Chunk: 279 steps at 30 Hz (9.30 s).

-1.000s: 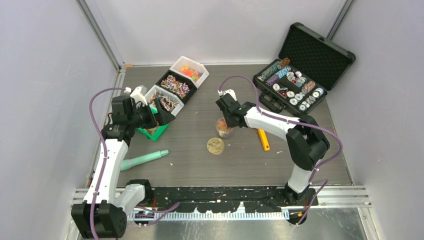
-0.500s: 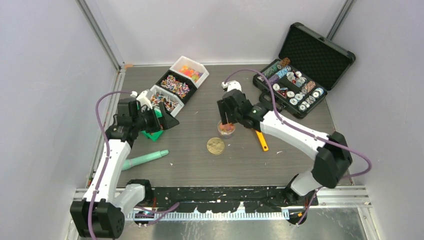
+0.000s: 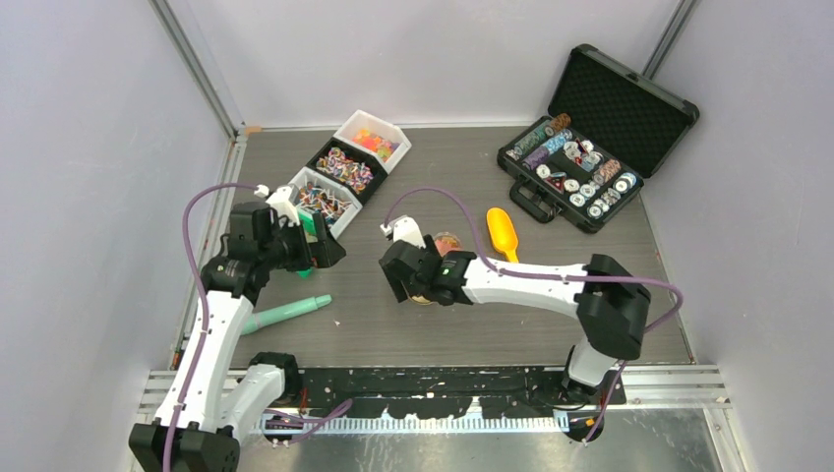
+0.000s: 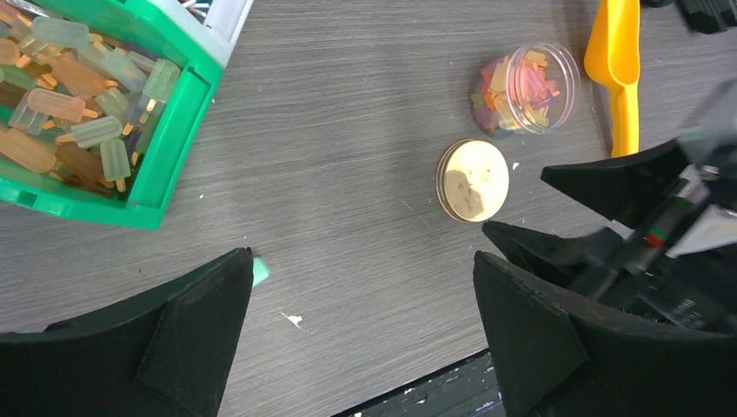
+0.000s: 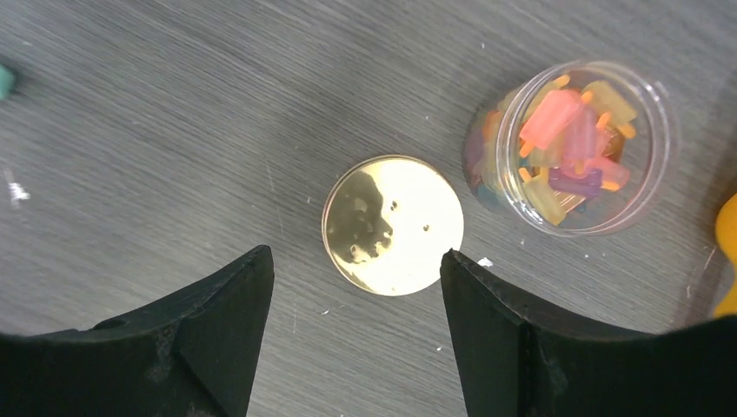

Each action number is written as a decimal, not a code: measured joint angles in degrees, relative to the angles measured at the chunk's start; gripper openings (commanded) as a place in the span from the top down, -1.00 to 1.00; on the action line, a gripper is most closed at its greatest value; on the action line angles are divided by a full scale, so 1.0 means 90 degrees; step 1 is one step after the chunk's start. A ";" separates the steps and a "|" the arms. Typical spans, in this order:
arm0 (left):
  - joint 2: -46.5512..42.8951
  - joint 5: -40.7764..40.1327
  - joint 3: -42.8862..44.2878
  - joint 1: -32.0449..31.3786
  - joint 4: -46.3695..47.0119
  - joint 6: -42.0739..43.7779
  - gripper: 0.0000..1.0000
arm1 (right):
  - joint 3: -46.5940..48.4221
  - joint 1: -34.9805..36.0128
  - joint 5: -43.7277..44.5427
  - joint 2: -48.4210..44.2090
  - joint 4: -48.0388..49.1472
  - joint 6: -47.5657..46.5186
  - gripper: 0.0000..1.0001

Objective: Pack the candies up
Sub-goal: Pick up the bottle lid at the center of the board, then close the bottle lid on the packing bottle.

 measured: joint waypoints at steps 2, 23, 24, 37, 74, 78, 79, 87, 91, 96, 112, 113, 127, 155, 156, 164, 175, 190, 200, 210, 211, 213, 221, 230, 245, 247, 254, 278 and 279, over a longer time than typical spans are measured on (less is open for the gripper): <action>0.0002 -0.0041 0.0005 -0.0032 -0.0007 0.0010 -0.99 | -0.0027 0.0036 0.0085 0.0253 0.0024 0.0075 -0.51; 0.0000 -0.0313 0.0007 -0.0095 -0.0066 0.0073 -1.00 | -0.0716 0.0010 0.0527 0.0194 0.0539 0.0291 -0.99; 0.0000 -0.0330 0.0005 -0.0095 -0.0068 0.0075 -0.99 | -0.0716 0.0010 0.0525 0.0219 0.0568 0.0277 -0.99; 0.0000 -0.0352 0.0007 -0.0095 -0.0107 0.0138 -0.99 | -0.0673 0.0010 0.0486 0.0804 0.0612 0.0316 -0.99; 0.0049 -0.0454 0.0036 -0.0095 -0.0151 0.0148 -0.99 | -0.0937 -0.0287 0.0177 0.1022 0.1178 0.0610 -0.65; 0.0049 -0.0476 0.0041 -0.0095 -0.0151 0.0148 -0.99 | -0.0937 -0.0296 -0.0032 0.0967 0.1112 0.0464 -0.55; 0.0049 -0.0488 0.0041 -0.0095 -0.0151 0.0148 -0.99 | -0.0937 -0.0299 -0.0136 0.0937 0.1076 0.0437 -0.54; 0.0046 -0.0624 0.0041 -0.0095 -0.0180 0.0146 -0.99 | -0.0916 -0.0299 -0.0877 0.0440 0.0821 0.0289 -0.52; 0.0029 -0.0733 0.0041 -0.0095 -0.0248 0.0143 -0.99 | -0.0767 -0.0301 -0.1020 0.0080 0.0627 0.0160 -0.52; -0.0012 -0.0833 0.0044 -0.0100 -0.0291 0.0141 -0.99 | -0.0590 -0.0369 -0.1001 -0.0425 0.0488 -0.0041 -0.50; -0.0066 -0.0896 0.0044 -0.0104 -0.0333 0.0141 -0.99 | -0.0588 -0.1768 -0.0644 -0.0976 0.0197 -0.0658 -0.51; -0.0066 -0.0896 0.0044 -0.0104 -0.0333 0.0141 -0.99 | -0.0588 -0.1834 -0.0644 -0.0976 0.0168 -0.0682 -0.50; -0.0066 -0.0891 0.0044 -0.0107 -0.0333 0.0143 -0.99 | -0.0260 -0.2108 -0.0862 -0.0359 0.0034 -0.0845 -0.52; -0.0063 -0.0721 0.0044 -0.0117 -0.0330 0.0143 -0.99 | 0.0107 -0.2188 -0.1069 0.0398 -0.0034 -0.0911 -0.84; -0.0063 -0.0719 0.0044 -0.0117 -0.0330 0.0143 -0.99 | 0.0121 -0.2195 -0.1071 0.0415 -0.0032 -0.0913 -0.87; -0.0058 -0.0699 0.0044 -0.0117 -0.0330 0.0143 -0.99 | 0.0151 -0.2259 -0.1117 0.0561 0.0019 -0.1005 -0.91; -0.0017 -0.0665 0.0044 -0.0117 -0.0328 0.0143 -0.99 | 0.0238 -0.2399 -0.1120 0.0561 -0.0019 -0.1035 -0.91; 0.0002 -0.0583 0.0044 -0.0117 -0.0304 0.0141 -0.99 | 0.0277 -0.2497 -0.1258 0.0019 -0.0160 -0.0991 -0.91; 0.0155 0.0119 0.0044 -0.0117 -0.0090 0.0138 -0.68 | -0.0556 -0.3043 -0.1234 -0.1486 0.0505 -0.0274 -0.83; 0.0656 0.0219 0.0321 -0.0879 0.0357 -0.0204 -0.64 | -0.1379 -0.3291 -0.1367 -0.1875 0.0930 0.0066 -0.45; 0.0736 0.0180 0.0391 -0.1005 0.0457 -0.0304 -0.67 | -0.1455 -0.3315 -0.1464 -0.1887 0.0954 0.0019 -0.41; 0.0991 0.0029 0.0539 -0.1248 0.0629 -0.0498 -0.68 | -0.1598 -0.3393 -0.1739 -0.1897 0.1020 -0.0078 -0.27; 0.2773 -0.0255 0.0799 -0.2159 0.1557 -0.1336 -0.68 | -0.1637 -0.4143 -0.3118 -0.1591 0.1324 -0.0311 -0.01; 0.4092 0.0073 0.0816 -0.2443 0.3145 -0.1882 -0.64 | -0.1632 -0.4724 -0.4284 -0.0809 0.1664 -0.0340 0.01; 0.5722 0.1022 0.0789 -0.2557 0.5345 -0.2509 -0.50 | -0.1630 -0.4782 -0.4935 -0.0321 0.1800 -0.0335 0.17; 0.5724 0.1064 0.0777 -0.2565 0.5391 -0.2509 -0.46 | -0.1630 -0.4784 -0.4959 -0.0323 0.1802 -0.0335 0.18; 0.5867 0.1258 0.0675 -0.2577 0.5778 -0.2533 -0.30 | -0.1630 -0.4784 -0.5008 -0.0323 0.1800 -0.0340 0.20; 0.6232 0.1639 0.0461 -0.2584 0.6353 -0.2701 0.12 | -0.2137 -0.4796 -0.5187 -0.0481 0.2518 0.0119 0.36; 0.6232 0.1637 0.0435 -0.2589 0.6414 -0.2703 0.13 | -0.2227 -0.4804 -0.5200 -0.0529 0.2603 0.0187 0.36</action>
